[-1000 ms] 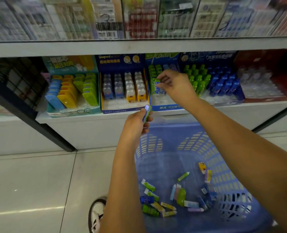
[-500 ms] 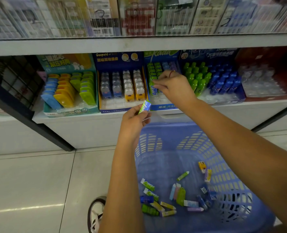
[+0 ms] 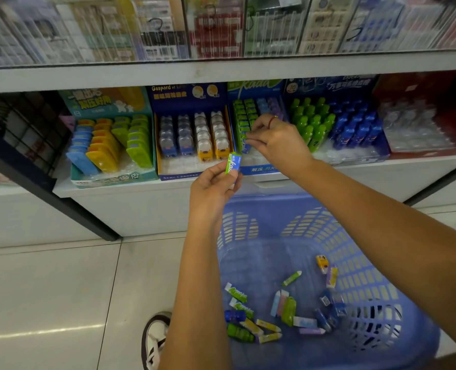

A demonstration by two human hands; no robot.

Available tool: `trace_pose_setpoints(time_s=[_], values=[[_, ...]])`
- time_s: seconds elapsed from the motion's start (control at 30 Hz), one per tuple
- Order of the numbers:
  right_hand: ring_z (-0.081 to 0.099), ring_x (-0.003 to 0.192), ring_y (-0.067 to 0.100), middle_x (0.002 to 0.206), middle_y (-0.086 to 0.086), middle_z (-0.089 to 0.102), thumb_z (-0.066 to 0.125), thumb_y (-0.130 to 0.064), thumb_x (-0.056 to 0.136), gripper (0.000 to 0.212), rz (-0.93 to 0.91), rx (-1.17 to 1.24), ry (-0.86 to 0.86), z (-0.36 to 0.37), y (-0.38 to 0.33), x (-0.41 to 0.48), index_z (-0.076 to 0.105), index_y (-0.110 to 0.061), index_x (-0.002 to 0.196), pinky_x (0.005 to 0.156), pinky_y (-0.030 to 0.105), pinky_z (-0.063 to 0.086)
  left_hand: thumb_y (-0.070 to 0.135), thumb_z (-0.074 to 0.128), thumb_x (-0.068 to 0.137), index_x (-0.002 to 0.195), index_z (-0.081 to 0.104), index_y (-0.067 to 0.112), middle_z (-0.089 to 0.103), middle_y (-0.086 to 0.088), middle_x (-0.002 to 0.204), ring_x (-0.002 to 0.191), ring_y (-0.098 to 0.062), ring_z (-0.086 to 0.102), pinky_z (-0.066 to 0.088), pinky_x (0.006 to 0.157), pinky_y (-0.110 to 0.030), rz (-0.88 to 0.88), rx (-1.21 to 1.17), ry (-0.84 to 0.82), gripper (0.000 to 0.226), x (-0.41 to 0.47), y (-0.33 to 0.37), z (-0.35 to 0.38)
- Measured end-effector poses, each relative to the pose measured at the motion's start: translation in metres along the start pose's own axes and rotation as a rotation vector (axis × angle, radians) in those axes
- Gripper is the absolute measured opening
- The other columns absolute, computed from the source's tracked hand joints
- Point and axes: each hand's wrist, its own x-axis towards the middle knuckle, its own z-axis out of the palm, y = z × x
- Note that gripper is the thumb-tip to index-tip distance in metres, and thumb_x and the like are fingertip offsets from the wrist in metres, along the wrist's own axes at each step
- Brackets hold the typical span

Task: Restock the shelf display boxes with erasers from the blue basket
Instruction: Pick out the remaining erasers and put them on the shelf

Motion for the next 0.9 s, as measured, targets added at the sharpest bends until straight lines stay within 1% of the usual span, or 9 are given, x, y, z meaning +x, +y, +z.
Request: trace_pose_setpoints(time_s=[0.17, 0.3, 0.4, 0.5, 0.57, 0.63, 0.73, 0.8, 0.9], values=[[0.063, 0.09, 0.028, 0.108, 0.016, 0.063, 0.062, -0.02, 0.09, 0.025, 0.106, 0.108, -0.045, -0.003, -0.001, 0.0, 0.072, -0.002, 0.103, 0.082, 0.032, 0.049, 0.007, 0.067, 0.085, 0.102, 0.065, 0.015, 0.071, -0.004, 0.093, 0.086, -0.016, 0.065, 0.055, 0.075, -0.02, 0.081, 0.127, 0.022, 0.019, -0.002, -0.002, 0.013], [0.068, 0.08, 0.014, 0.089, -0.006, 0.073, 0.068, -0.03, 0.085, 0.011, 0.444, 0.699, -0.11, -0.017, -0.007, -0.018, 0.073, -0.026, 0.094, 0.075, 0.028, 0.056, 0.01, 0.068, 0.085, 0.097, 0.063, 0.021, 0.068, -0.004, 0.098, 0.092, -0.019, 0.064, 0.055, 0.084, -0.032, 0.246, 0.254, 0.022, 0.016, -0.001, -0.004, 0.024], [0.071, 0.077, 0.009, 0.083, -0.011, 0.072, 0.073, -0.017, 0.081, 0.014, 0.439, 0.842, -0.096, -0.024, -0.007, -0.027, 0.069, -0.027, 0.09, 0.071, 0.019, 0.057, 0.014, 0.067, 0.087, 0.101, 0.063, 0.023, 0.068, 0.0, 0.102, 0.095, -0.013, 0.064, 0.053, 0.087, -0.028, 0.319, 0.339, -0.009, 0.017, 0.0, -0.003, 0.03], [0.065, 0.069, 0.003, 0.081, -0.004, 0.067, 0.073, -0.014, 0.08, 0.014, 0.494, 0.746, 0.107, -0.029, 0.006, -0.017, 0.065, -0.019, 0.09, 0.066, 0.011, 0.052, 0.02, 0.06, 0.093, 0.127, 0.055, 0.018, 0.06, 0.003, 0.126, 0.111, -0.005, 0.057, 0.043, 0.091, -0.009, 0.417, 0.64, 0.004, 0.035, 0.0, -0.007, 0.034], [0.061, 0.071, 0.005, 0.084, -0.001, 0.067, 0.073, -0.016, 0.081, 0.015, 0.47, 0.528, 0.147, -0.027, 0.015, -0.008, 0.065, -0.014, 0.093, 0.067, 0.008, 0.049, 0.021, 0.055, 0.095, 0.138, 0.047, 0.014, 0.047, -0.001, 0.143, 0.13, -0.012, 0.042, 0.032, 0.101, -0.014, 0.477, 0.974, -0.045, 0.044, 0.001, -0.012, 0.036], [0.059, 0.073, 0.005, 0.089, 0.002, 0.069, 0.071, -0.015, 0.082, 0.017, 0.406, 0.402, 0.076, -0.02, 0.021, -0.004, 0.067, -0.01, 0.098, 0.068, 0.0, 0.045, 0.019, 0.054, 0.095, 0.143, 0.038, 0.008, 0.033, -0.006, 0.152, 0.143, -0.018, 0.024, 0.019, 0.112, -0.02, 0.485, 1.227, -0.109, 0.052, -0.002, -0.018, 0.04], [0.06, 0.077, 0.005, 0.096, 0.006, 0.071, 0.069, -0.014, 0.084, 0.019, 0.327, 0.326, 0.021, -0.01, 0.02, -0.004, 0.068, -0.007, 0.102, 0.072, 0.005, 0.045, 0.02, 0.053, 0.094, 0.147, 0.028, 0.006, 0.023, -0.007, 0.156, 0.146, -0.02, 0.012, 0.009, 0.116, -0.023, 0.48, 1.338, -0.114, 0.06, -0.004, -0.025, 0.041], [0.062, 0.079, 0.007, 0.096, 0.007, 0.072, 0.069, -0.014, 0.084, 0.02, 0.304, 0.314, 0.036, -0.009, 0.02, -0.003, 0.068, -0.006, 0.102, 0.075, 0.011, 0.047, 0.021, 0.053, 0.094, 0.147, 0.027, 0.006, 0.024, -0.007, 0.156, 0.145, -0.02, 0.014, 0.011, 0.117, -0.024, 0.477, 1.333, -0.112, 0.061, -0.004, -0.025, 0.041], [0.067, 0.085, 0.017, 0.097, 0.01, 0.072, 0.068, -0.013, 0.085, 0.02, 0.272, 0.263, -0.016, -0.009, 0.021, -0.001, 0.069, -0.004, 0.102, 0.076, 0.011, 0.044, 0.021, 0.054, 0.094, 0.147, 0.027, 0.006, 0.025, -0.007, 0.155, 0.144, -0.02, 0.017, 0.014, 0.117, -0.025, 0.47, 1.344, -0.126, 0.062, -0.004, -0.024, 0.041]])
